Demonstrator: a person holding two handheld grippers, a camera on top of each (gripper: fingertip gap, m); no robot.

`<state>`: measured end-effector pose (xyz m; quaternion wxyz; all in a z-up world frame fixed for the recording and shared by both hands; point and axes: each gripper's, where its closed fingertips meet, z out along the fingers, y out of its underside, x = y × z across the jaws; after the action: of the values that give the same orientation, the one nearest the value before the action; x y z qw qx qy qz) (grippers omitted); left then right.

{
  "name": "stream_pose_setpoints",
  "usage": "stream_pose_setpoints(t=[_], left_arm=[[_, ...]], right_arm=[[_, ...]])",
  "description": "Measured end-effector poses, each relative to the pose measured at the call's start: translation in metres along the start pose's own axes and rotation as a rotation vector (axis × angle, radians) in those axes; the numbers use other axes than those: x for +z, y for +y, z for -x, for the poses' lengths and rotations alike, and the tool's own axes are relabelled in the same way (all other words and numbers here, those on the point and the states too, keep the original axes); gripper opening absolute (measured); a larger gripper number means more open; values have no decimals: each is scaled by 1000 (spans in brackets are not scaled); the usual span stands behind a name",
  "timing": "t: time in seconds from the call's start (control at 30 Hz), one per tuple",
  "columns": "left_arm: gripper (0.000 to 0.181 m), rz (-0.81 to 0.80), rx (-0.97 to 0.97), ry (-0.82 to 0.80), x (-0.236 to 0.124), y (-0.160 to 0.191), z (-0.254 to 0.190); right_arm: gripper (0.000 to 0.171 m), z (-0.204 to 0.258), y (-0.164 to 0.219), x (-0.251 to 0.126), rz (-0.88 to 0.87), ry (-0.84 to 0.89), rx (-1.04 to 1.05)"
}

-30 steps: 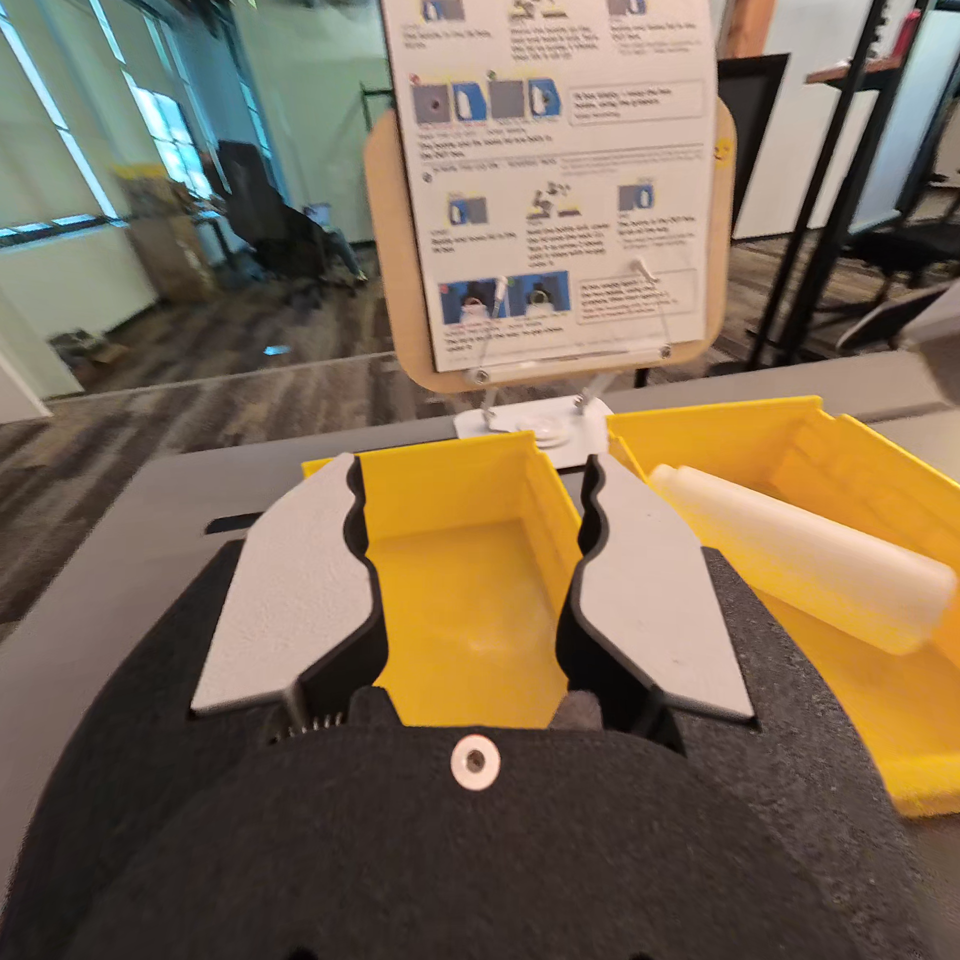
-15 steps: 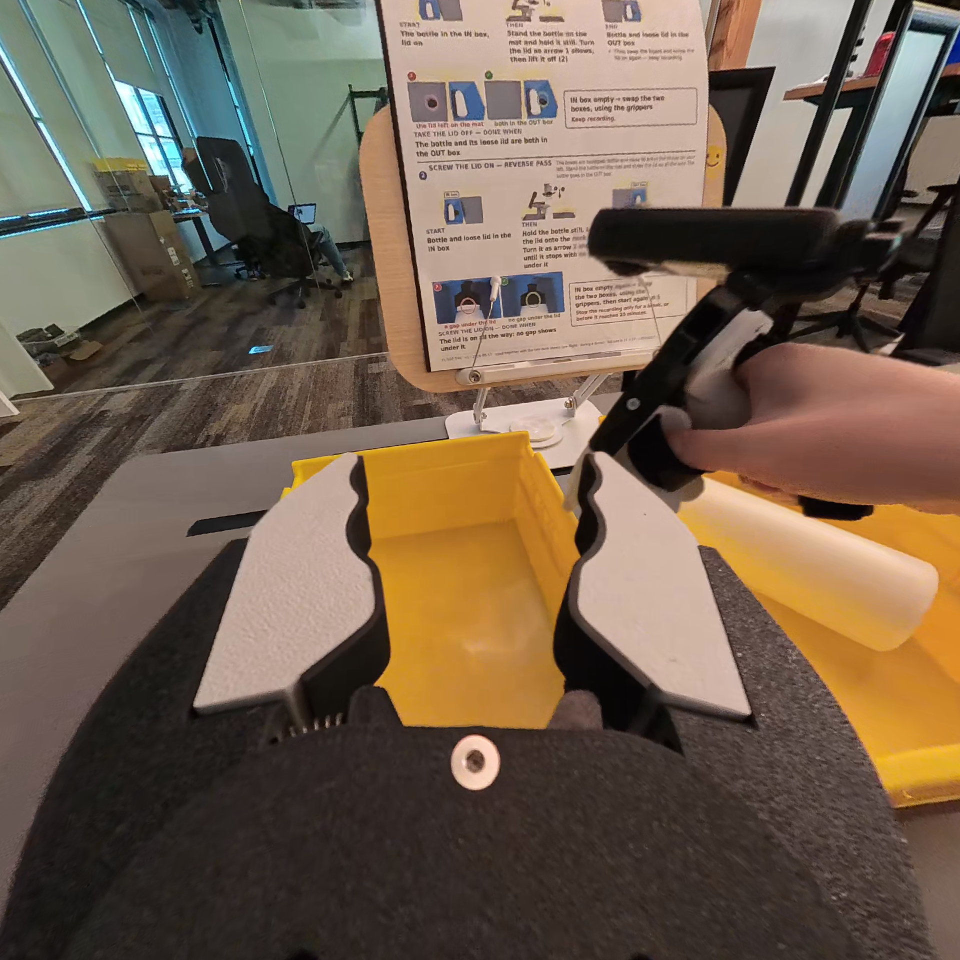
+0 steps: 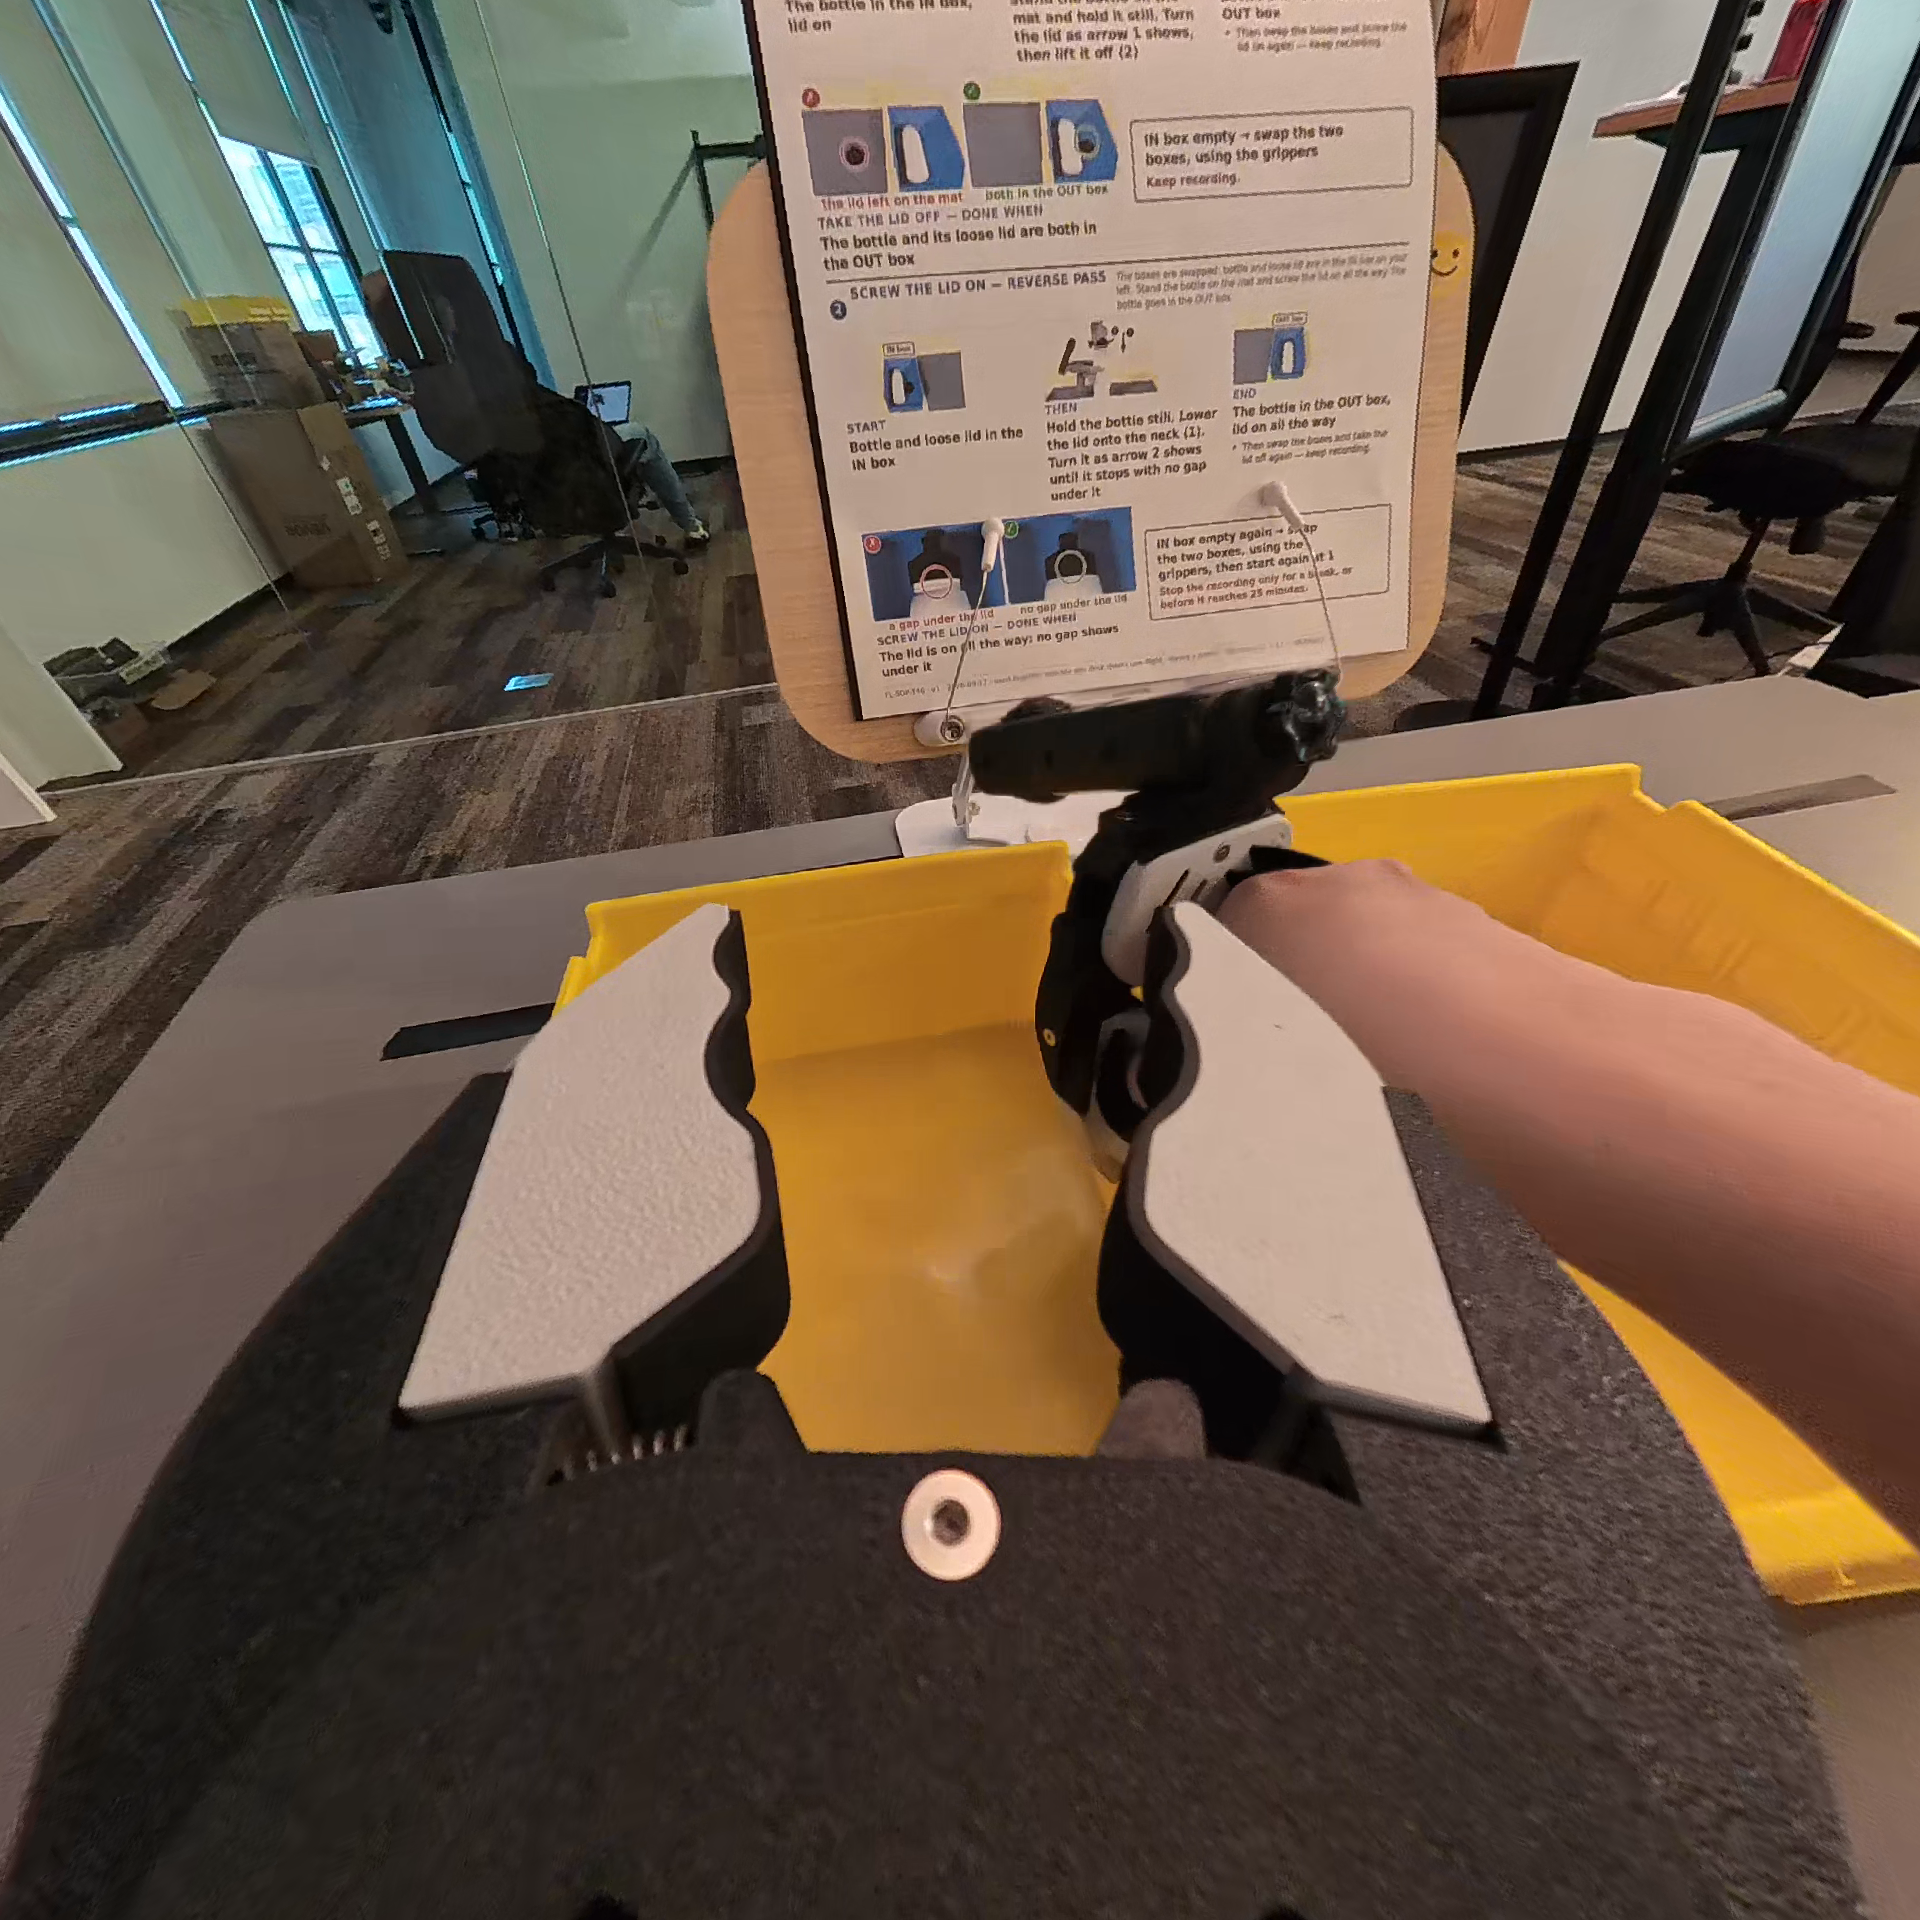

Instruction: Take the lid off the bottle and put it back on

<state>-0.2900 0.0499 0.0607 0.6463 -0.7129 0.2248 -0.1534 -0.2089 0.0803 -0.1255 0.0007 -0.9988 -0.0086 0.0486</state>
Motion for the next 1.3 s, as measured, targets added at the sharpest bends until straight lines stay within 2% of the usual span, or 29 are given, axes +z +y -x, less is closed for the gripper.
stream_pose_setpoints(t=[0.13,0.3,0.47,0.6,0.8,0.93,1.1,1.17,1.3], left_arm=[[73,0,10,-11,1,1,0],[74,-7,3,-20,0,0,1],[75,-49,-93,35,-1,-4,-2],[77,-146,-100,34,-17,-27,-5],[78,-371,-212,189,-65,-78,-22],[77,-535,-203,243,-100,-107,-29],[78,-582,-288,382,-118,-118,-43],[77,-519,-322,409,-108,-111,-44],[79,-182,-348,469,-53,-59,-62]], right_arm=[[8,4,0,-1,14,-80,78],[6,4,3,-2,70,-131,162],[5,3,10,-12,132,-127,165],[5,-1,12,-33,148,-111,145],[5,-19,3,-89,60,-165,142],[5,-64,9,-136,-2,-249,186],[6,-153,40,-186,-83,-337,303],[5,-191,61,-200,-101,-369,354],[6,-275,108,-216,-148,-352,464]])
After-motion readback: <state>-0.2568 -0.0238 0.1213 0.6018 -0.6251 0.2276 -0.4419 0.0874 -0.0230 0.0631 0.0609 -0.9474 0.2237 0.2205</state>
